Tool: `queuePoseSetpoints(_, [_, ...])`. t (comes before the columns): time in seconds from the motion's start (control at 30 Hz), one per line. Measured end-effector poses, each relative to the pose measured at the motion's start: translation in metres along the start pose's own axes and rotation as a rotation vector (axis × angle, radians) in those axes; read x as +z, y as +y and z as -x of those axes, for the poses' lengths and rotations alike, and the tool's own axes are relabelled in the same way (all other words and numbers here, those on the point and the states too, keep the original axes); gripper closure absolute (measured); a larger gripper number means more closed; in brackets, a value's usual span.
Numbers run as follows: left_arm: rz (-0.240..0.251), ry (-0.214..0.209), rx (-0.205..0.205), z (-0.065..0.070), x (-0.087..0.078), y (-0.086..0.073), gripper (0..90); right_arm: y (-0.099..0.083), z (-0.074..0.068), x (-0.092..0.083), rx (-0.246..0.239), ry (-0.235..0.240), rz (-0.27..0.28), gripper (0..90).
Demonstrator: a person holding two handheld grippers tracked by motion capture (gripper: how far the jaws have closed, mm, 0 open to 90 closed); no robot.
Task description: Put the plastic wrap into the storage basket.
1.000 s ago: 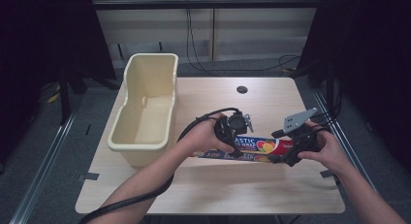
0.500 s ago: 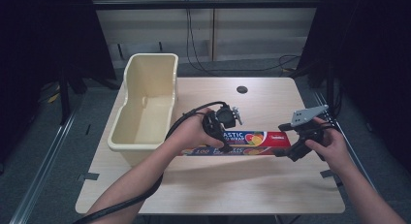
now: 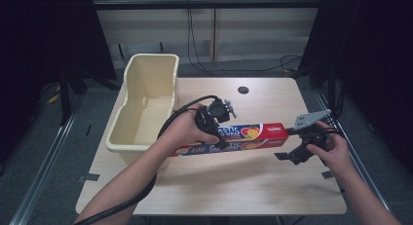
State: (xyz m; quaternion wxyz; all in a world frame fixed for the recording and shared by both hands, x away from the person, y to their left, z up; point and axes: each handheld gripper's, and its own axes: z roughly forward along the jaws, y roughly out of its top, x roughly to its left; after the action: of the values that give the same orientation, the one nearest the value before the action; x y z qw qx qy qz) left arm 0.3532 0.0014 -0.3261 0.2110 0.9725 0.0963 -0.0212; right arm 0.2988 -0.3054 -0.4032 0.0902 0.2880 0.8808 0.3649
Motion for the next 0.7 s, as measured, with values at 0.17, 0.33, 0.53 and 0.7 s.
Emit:
queuePoseSetpoints(0.17, [0.01, 0.018, -0.015, -0.002, -0.01, -0.001, 40.2, -0.004, 0.0, -0.002, 0.013, 0.007, 0.009, 2.4])
queuePoseSetpoints(0.33, [0.013, 0.03, -0.034, -0.005, -0.019, -0.002, 40.2, -0.008, -0.003, -0.001, 0.02, -0.004, 0.009, 2.4])
queuePoseSetpoints(0.53, [0.024, 0.031, -0.062, -0.006, -0.03, -0.004, 40.1, -0.009, -0.01, 0.003, 0.025, -0.011, -0.003, 2.5])
queuePoseSetpoints(0.7, [0.03, 0.042, -0.081, -0.008, -0.04, -0.005, 40.2, -0.011, -0.014, 0.008, 0.032, -0.017, 0.003, 2.7])
